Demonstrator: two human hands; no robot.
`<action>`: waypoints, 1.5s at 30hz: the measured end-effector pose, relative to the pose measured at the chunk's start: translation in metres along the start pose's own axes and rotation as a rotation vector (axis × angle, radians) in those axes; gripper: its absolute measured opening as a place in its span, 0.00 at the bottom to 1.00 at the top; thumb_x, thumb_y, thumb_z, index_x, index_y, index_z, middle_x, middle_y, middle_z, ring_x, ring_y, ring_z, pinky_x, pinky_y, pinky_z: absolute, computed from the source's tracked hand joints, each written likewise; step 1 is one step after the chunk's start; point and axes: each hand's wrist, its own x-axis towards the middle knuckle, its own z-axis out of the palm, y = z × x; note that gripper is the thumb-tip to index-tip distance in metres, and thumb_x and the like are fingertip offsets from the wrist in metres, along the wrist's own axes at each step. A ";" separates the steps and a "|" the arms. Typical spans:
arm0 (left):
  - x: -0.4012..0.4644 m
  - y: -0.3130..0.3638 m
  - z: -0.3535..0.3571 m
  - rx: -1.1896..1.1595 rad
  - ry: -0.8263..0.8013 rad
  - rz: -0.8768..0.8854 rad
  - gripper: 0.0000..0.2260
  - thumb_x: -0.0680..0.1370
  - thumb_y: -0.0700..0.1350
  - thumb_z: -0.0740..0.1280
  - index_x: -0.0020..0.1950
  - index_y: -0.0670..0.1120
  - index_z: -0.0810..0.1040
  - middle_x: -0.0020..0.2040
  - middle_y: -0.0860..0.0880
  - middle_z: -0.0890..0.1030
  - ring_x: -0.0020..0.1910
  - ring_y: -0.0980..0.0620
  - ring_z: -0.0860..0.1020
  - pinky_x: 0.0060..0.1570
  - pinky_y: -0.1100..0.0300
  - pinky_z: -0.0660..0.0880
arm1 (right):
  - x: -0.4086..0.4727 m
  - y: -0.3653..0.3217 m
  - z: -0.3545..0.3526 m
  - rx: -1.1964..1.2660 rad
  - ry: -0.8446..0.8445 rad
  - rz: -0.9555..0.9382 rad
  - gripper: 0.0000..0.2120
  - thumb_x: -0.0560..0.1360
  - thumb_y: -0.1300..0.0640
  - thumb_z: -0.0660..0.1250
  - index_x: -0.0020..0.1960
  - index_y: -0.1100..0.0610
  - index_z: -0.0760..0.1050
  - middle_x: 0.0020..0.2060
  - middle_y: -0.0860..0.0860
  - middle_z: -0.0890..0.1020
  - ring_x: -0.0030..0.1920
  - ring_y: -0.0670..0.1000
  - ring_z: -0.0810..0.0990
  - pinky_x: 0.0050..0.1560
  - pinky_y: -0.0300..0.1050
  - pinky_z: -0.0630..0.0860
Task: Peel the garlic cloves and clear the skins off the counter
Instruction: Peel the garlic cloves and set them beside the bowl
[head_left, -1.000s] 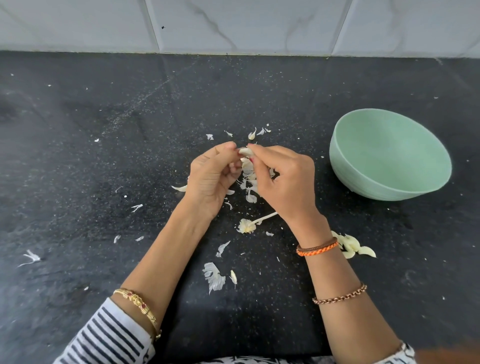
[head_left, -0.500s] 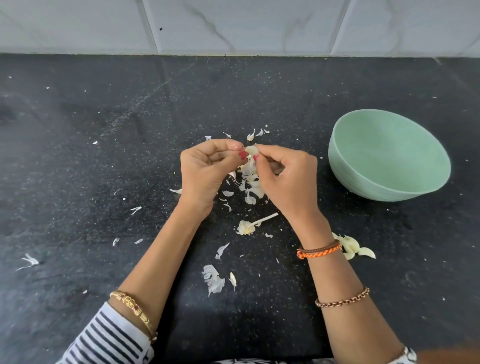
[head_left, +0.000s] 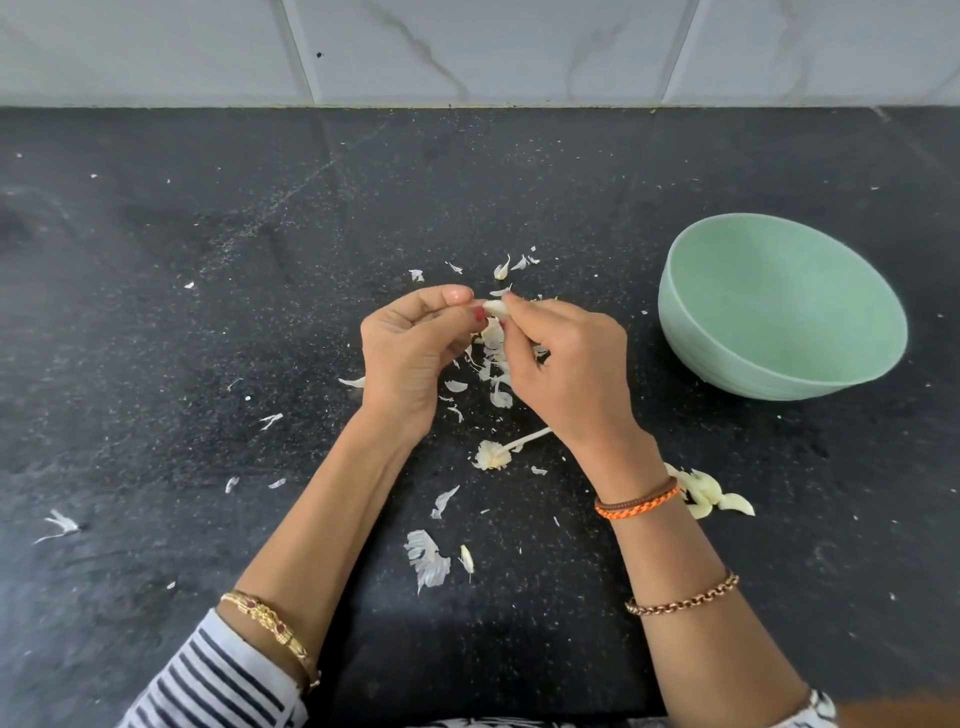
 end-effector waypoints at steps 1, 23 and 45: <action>0.000 0.000 0.000 -0.012 0.001 -0.016 0.12 0.71 0.27 0.66 0.36 0.43 0.78 0.28 0.51 0.81 0.28 0.58 0.77 0.32 0.68 0.73 | 0.000 0.000 0.000 0.002 0.001 0.003 0.07 0.69 0.67 0.67 0.46 0.66 0.82 0.25 0.55 0.78 0.23 0.53 0.73 0.23 0.44 0.66; -0.002 -0.002 0.002 0.281 -0.081 0.338 0.11 0.65 0.33 0.68 0.42 0.46 0.80 0.30 0.54 0.80 0.29 0.60 0.75 0.32 0.69 0.71 | 0.008 -0.007 -0.017 0.703 -0.254 0.715 0.07 0.73 0.68 0.67 0.48 0.59 0.80 0.27 0.52 0.80 0.26 0.44 0.79 0.29 0.38 0.78; 0.005 0.004 -0.003 0.049 -0.062 0.005 0.09 0.71 0.31 0.68 0.42 0.45 0.79 0.30 0.52 0.81 0.30 0.56 0.73 0.34 0.68 0.72 | 0.002 -0.006 -0.002 0.315 -0.003 0.330 0.08 0.73 0.66 0.64 0.44 0.65 0.82 0.32 0.57 0.83 0.31 0.53 0.82 0.31 0.53 0.78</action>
